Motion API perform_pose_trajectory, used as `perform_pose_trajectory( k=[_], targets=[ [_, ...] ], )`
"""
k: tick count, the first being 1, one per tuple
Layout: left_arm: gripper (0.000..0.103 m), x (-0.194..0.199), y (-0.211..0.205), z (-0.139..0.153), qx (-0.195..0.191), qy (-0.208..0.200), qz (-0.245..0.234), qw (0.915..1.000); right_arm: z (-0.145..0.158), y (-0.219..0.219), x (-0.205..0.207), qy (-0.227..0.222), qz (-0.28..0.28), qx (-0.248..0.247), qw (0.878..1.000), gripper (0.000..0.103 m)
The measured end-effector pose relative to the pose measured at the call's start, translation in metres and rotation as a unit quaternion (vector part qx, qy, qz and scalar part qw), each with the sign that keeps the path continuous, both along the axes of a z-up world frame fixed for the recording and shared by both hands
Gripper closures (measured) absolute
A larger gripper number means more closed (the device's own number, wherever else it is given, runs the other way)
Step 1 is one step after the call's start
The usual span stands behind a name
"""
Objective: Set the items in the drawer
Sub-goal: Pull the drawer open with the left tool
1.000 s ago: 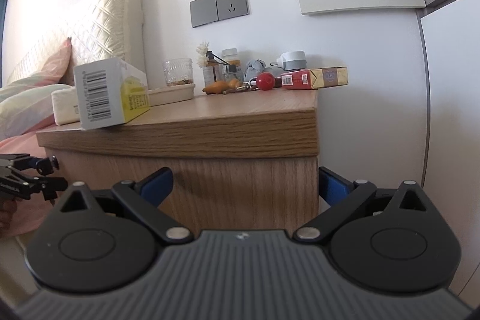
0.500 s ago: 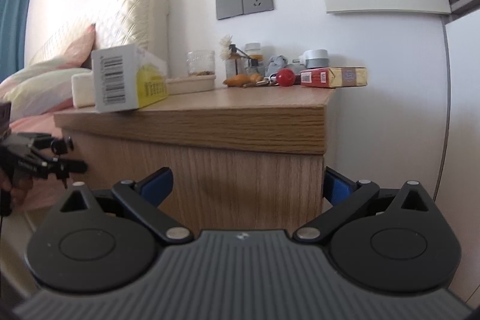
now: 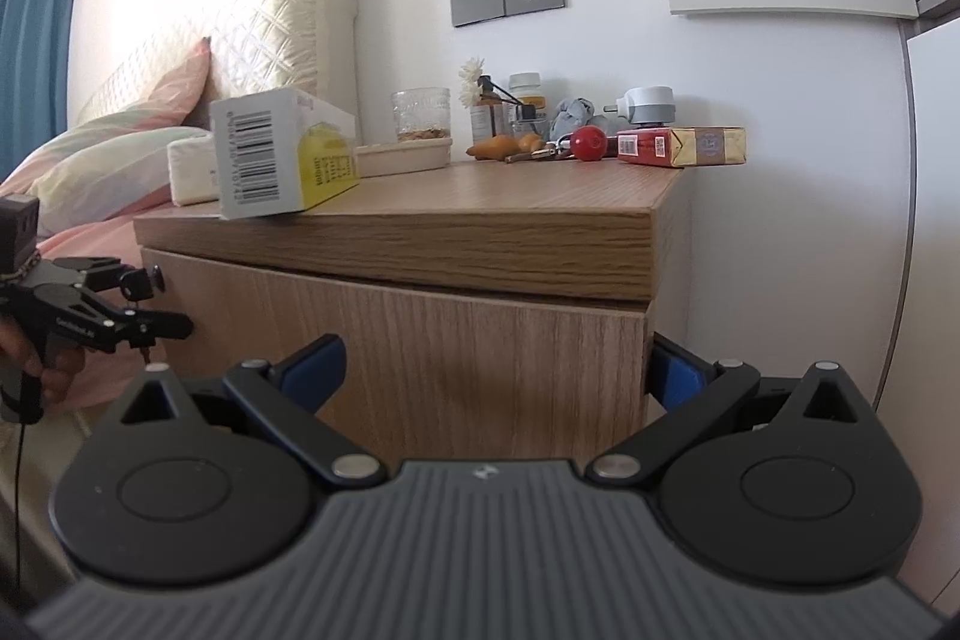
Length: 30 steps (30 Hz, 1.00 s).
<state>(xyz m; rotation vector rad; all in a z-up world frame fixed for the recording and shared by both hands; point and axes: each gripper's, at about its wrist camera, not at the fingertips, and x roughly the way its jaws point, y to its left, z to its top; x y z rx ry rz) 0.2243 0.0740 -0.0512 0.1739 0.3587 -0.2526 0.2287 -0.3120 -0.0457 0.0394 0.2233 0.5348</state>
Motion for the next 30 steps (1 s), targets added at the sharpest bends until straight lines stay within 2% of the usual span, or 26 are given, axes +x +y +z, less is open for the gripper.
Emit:
perform_pose_trajectory(
  k=[7, 30],
  targets=[
    [0.001, -0.019, -0.001, 0.0, 0.016, 0.0, -0.006, 0.9999, 0.001, -0.003, -0.018, 0.001, 0.021, -0.01, 1.0, 0.0],
    [0.001, -0.103, -0.001, 0.003, 0.007, 0.002, -0.011, 0.9999, 0.006, -0.017, -0.097, 0.011, 0.079, -0.027, 0.996, 0.0]
  ],
)
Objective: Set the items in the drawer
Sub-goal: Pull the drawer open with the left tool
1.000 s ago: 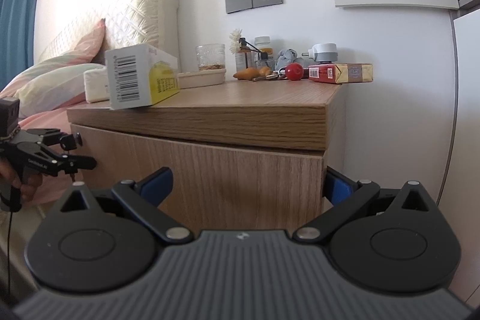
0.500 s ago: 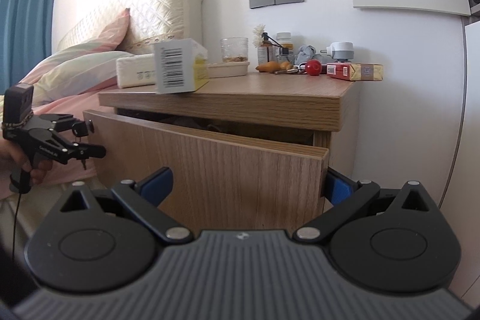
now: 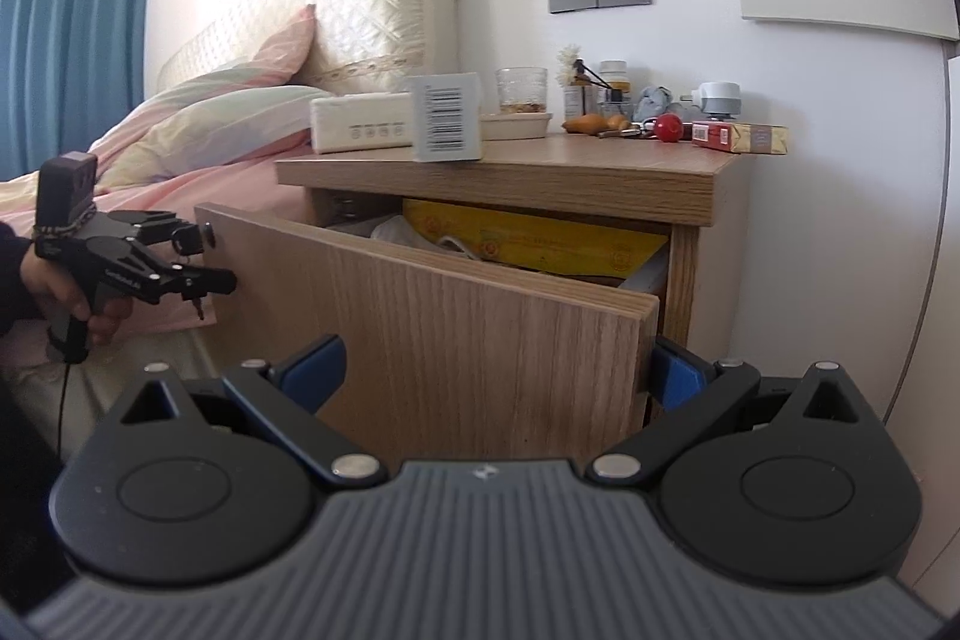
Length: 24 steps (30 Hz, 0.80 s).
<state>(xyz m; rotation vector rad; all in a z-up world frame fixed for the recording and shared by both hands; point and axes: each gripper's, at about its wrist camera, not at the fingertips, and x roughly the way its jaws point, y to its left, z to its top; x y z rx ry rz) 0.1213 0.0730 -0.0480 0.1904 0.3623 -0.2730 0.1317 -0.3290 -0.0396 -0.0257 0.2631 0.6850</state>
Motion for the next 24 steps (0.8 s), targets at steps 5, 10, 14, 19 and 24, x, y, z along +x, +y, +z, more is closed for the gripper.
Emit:
perform_pose_trajectory(
  k=[5, 10, 14, 19, 24],
  targets=[
    [0.001, -0.017, 0.0, 0.003, -0.004, 0.006, -0.001, 1.0, 0.001, -0.003, -0.016, 0.003, 0.009, 0.005, 1.0, 0.0],
    [0.0, -0.03, 0.002, 0.007, -0.02, 0.002, 0.0, 0.9998, 0.002, -0.007, -0.03, 0.006, 0.019, 0.007, 1.0, 0.0],
    [0.0, -0.04, 0.002, 0.007, -0.02, 0.004, -0.002, 0.9998, 0.003, -0.009, -0.038, 0.006, 0.031, 0.001, 1.0, 0.0],
    [0.0, -0.051, 0.002, 0.009, -0.018, 0.012, -0.004, 0.9998, 0.004, -0.01, -0.049, 0.009, 0.044, -0.001, 0.999, 0.0],
    [0.0, -0.056, 0.0, 0.01, -0.011, 0.017, 0.0, 0.9998, 0.005, -0.01, -0.056, 0.009, 0.045, -0.001, 0.999, 0.0]
  ],
)
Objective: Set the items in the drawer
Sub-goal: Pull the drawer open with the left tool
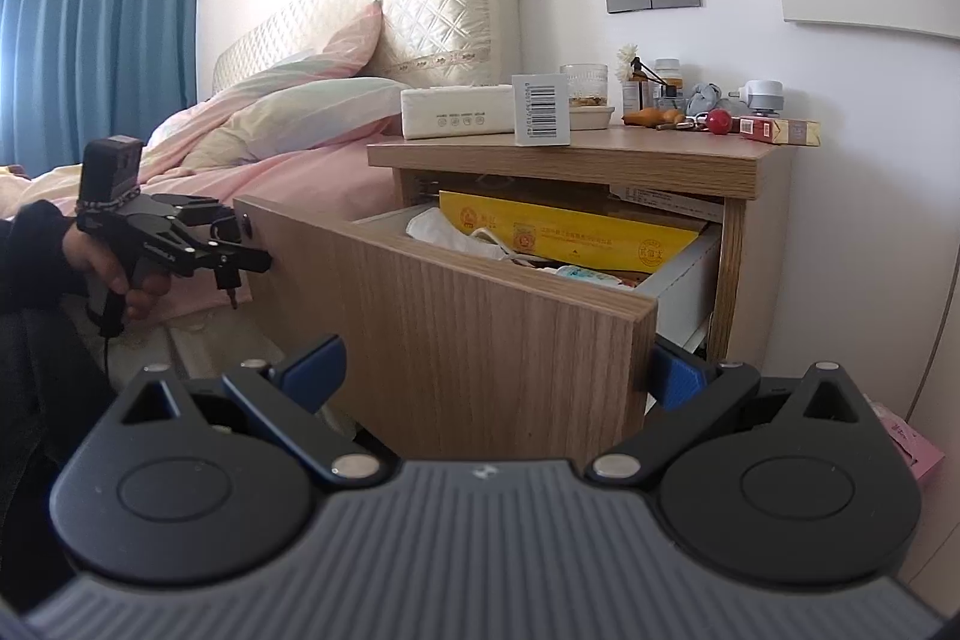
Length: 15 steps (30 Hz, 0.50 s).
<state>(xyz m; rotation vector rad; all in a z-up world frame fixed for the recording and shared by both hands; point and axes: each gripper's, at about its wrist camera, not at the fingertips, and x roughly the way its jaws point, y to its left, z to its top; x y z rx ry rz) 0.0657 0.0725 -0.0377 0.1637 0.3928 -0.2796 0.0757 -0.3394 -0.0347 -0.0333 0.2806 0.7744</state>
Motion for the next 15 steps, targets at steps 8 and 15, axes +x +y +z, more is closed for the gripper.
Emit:
perform_pose_trajectory(
  k=[8, 15],
  targets=[
    [0.0, -0.009, 0.002, 0.011, -0.012, -0.014, 0.012, 0.9998, 0.002, 0.008, 0.002, -0.005, -0.021, -0.004, 1.0, 0.0],
    [0.0, -0.019, 0.0, 0.026, -0.026, -0.023, 0.04, 0.9986, 0.015, 0.014, -0.005, -0.033, -0.069, 0.012, 0.997, 0.001]
  ],
)
